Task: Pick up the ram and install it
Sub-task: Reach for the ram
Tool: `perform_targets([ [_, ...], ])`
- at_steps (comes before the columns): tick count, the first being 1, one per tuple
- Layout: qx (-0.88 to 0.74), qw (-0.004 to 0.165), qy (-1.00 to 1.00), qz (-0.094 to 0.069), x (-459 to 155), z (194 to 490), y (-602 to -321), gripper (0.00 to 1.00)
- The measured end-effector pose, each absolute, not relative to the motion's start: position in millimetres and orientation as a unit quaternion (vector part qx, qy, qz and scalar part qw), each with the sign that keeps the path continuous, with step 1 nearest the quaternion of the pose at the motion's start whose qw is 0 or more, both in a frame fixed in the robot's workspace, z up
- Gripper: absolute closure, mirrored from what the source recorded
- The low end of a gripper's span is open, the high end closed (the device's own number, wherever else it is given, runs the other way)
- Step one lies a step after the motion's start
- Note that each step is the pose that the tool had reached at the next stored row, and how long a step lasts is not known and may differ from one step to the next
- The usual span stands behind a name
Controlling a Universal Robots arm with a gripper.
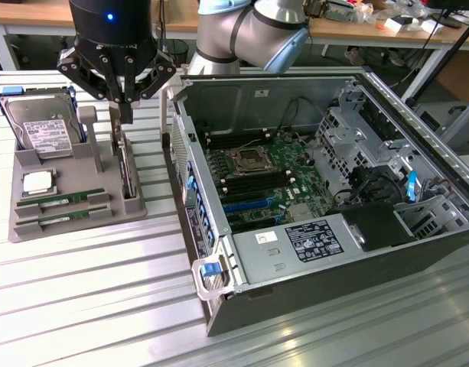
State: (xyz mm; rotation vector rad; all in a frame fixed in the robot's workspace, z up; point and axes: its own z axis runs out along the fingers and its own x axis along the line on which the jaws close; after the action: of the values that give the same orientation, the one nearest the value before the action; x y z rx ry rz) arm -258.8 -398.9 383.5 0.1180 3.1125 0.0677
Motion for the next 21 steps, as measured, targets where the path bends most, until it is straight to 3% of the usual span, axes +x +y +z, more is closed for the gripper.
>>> perform_targets([
  [21,0.038,0.013,0.999,0.022,-270,382,-399,0.89],
])
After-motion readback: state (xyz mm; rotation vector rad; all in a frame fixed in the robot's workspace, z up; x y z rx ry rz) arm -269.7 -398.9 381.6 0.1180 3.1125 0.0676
